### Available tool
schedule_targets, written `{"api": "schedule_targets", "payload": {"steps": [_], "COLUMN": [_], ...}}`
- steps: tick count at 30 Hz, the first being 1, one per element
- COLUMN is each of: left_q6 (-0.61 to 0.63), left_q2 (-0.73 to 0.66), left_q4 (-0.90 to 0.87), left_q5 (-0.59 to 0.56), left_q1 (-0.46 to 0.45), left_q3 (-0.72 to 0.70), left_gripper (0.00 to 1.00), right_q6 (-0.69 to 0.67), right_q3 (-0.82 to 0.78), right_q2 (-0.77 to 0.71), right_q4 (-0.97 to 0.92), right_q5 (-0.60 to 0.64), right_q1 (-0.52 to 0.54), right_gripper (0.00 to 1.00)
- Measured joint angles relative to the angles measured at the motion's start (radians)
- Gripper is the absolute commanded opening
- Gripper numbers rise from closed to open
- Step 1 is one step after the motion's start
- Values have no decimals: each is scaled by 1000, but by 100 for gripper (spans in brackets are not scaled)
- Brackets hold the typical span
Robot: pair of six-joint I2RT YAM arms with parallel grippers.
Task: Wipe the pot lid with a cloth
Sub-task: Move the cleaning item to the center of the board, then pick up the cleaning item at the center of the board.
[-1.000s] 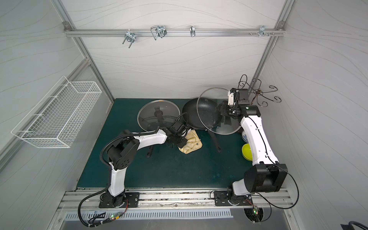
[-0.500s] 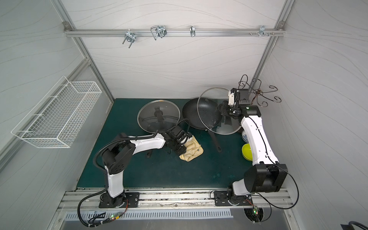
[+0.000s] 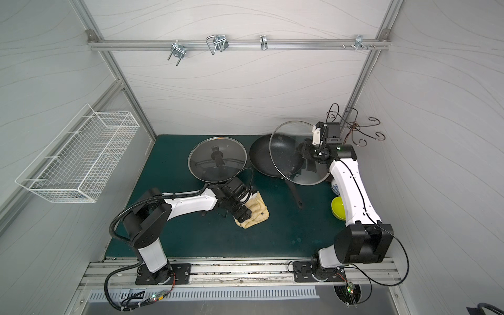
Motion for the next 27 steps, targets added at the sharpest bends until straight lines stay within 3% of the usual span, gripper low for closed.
{"api": "schedule_targets", "payload": {"steps": [4,13,27], "left_q6": [-2,25,58], "left_q2": [49,85,41], "left_q4": [35,57,57], "left_q5": [-38,-84,16], "left_q1": [-6,-16,-16], "left_q3": [45,56,2], "left_gripper": [92,85,99], "right_q6": [0,0,0], "right_q3": [-3,-4,-10], "right_q2": [0,0,0], "right_q4": [0,0,7], "right_q5": [-3,-6,-14], "right_q1": [0,0,0], "right_gripper": [0,0,0]}}
